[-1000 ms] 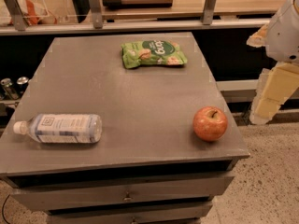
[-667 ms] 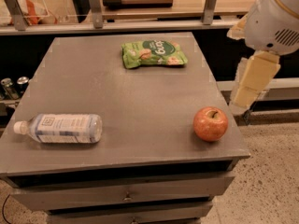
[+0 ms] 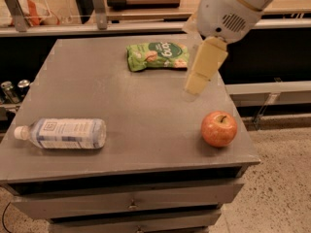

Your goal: Pick blue plastic bottle

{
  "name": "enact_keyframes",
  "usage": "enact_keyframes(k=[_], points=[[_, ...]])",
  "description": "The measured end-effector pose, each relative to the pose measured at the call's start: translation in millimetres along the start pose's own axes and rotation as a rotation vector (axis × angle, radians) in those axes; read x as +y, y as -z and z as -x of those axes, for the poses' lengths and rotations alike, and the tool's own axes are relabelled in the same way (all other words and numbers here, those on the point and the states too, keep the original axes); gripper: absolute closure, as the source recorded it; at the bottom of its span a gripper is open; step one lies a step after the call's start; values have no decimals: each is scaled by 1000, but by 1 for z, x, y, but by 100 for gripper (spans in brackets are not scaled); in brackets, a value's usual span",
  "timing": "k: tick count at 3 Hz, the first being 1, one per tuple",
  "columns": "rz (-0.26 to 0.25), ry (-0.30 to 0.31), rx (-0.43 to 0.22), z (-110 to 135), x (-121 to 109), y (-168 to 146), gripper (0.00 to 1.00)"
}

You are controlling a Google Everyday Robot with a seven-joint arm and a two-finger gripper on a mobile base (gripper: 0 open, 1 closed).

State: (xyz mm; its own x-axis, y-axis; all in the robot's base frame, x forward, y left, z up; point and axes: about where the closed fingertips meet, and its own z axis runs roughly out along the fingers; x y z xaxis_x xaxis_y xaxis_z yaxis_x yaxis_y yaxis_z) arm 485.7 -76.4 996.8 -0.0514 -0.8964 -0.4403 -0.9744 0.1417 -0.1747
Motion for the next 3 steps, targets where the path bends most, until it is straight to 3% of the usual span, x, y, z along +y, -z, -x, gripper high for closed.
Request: enact_keyframes(k=[1, 3], points=[[78, -33, -116, 32, 8, -43, 0], [74, -30, -127, 37, 9, -44, 0]])
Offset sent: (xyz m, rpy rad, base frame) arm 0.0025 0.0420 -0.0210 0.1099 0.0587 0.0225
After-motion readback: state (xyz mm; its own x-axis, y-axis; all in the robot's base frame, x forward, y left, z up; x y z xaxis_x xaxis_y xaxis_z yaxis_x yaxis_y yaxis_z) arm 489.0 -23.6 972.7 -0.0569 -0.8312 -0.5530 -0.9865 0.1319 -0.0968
